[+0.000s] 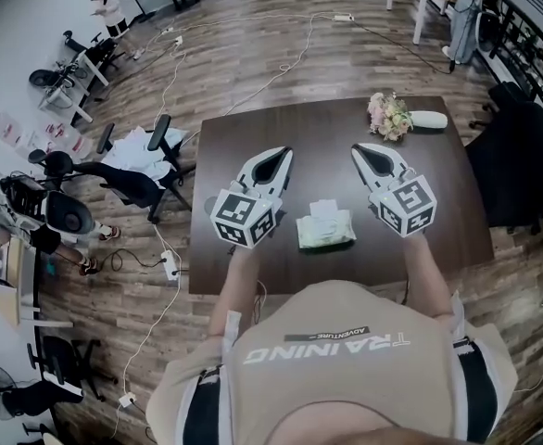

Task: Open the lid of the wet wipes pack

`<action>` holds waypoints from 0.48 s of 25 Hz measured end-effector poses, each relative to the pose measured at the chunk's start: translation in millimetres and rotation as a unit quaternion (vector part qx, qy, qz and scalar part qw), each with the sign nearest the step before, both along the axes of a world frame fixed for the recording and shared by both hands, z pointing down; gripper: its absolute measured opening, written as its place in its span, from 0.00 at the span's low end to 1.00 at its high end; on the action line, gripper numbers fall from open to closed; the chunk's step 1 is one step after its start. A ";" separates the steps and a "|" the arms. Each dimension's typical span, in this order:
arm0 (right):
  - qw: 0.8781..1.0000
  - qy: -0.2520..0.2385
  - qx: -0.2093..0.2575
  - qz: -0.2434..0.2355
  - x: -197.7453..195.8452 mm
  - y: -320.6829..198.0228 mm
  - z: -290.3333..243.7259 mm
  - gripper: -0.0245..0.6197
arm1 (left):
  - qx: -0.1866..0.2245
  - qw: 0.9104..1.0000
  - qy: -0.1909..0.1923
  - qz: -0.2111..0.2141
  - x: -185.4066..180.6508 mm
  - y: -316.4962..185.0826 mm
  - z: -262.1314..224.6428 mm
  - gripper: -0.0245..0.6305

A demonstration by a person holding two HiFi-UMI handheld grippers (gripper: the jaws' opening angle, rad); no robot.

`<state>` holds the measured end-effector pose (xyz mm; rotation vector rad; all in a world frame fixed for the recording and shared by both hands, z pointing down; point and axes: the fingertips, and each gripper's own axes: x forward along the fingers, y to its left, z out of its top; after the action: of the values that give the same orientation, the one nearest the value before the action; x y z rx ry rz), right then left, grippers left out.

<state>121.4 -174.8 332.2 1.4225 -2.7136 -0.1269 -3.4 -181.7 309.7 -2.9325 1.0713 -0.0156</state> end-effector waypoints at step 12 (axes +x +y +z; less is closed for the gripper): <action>1.000 0.001 -0.013 -0.006 -8.5 -3.2 14.2 0.06 | -0.006 1.000 0.013 -0.011 -15.1 0.0 6.3 0.05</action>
<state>112.9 -178.0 346.4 1.3990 -2.7126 -0.0947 -18.5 -181.6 316.0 -2.9390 1.1117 0.0153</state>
